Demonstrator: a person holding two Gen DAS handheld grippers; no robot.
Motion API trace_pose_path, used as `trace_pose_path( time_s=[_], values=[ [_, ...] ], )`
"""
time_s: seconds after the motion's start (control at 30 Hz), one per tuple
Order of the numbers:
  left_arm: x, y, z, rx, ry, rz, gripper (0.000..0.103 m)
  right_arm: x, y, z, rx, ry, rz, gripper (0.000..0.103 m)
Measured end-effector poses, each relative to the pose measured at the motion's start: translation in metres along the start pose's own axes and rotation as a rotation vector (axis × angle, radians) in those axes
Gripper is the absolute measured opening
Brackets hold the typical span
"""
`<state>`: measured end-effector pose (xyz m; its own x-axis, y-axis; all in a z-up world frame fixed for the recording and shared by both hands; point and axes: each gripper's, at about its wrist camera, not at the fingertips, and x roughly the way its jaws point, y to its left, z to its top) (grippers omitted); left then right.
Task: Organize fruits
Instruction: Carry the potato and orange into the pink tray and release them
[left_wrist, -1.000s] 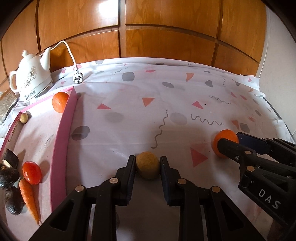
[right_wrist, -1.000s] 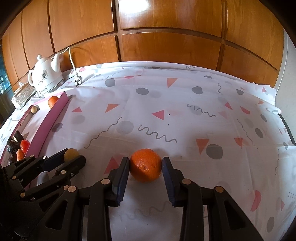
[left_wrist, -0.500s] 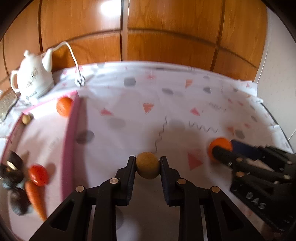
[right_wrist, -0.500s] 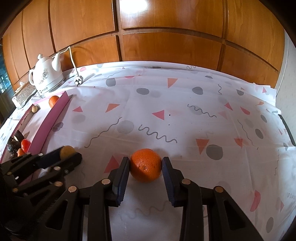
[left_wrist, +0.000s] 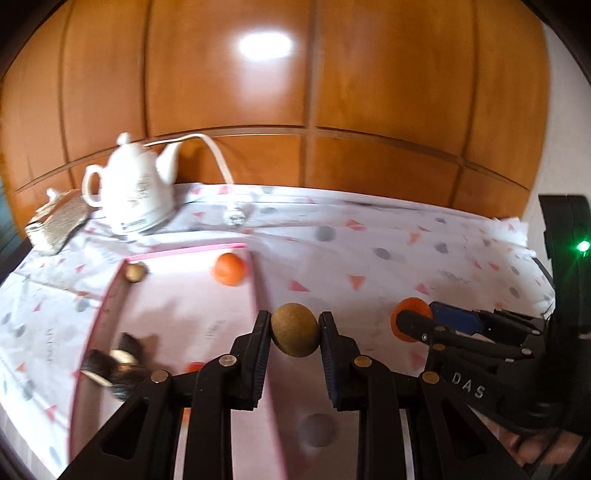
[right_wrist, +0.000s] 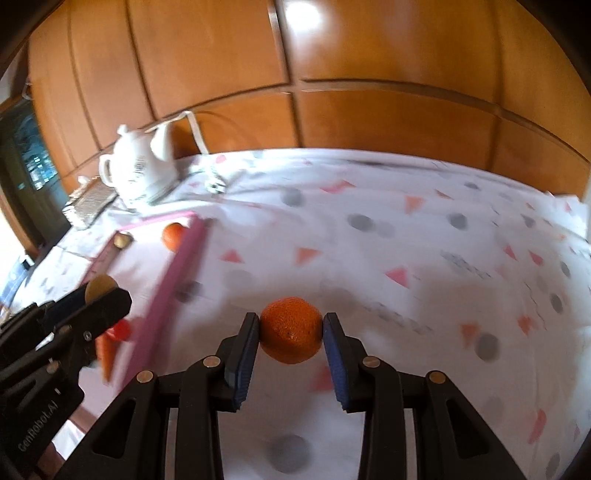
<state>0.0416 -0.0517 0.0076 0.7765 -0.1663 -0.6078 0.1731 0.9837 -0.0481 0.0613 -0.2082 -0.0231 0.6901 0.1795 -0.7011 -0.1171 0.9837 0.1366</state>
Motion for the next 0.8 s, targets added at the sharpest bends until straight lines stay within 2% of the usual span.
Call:
trace_pose_path(
  time_s=[0.37, 0.8],
  values=[
    [-0.008, 0.084, -0.008, -0.159, 0.001, 0.140, 0.026, 0.030, 0.082, 0.033, -0.104, 0.035, 0.156, 0.035],
    [-0.001, 0.119, -0.017, -0.239, 0.017, 0.190, 0.027, 0.054, 0.139, 0.050, -0.175, 0.078, 0.228, 0.036]
  ],
)
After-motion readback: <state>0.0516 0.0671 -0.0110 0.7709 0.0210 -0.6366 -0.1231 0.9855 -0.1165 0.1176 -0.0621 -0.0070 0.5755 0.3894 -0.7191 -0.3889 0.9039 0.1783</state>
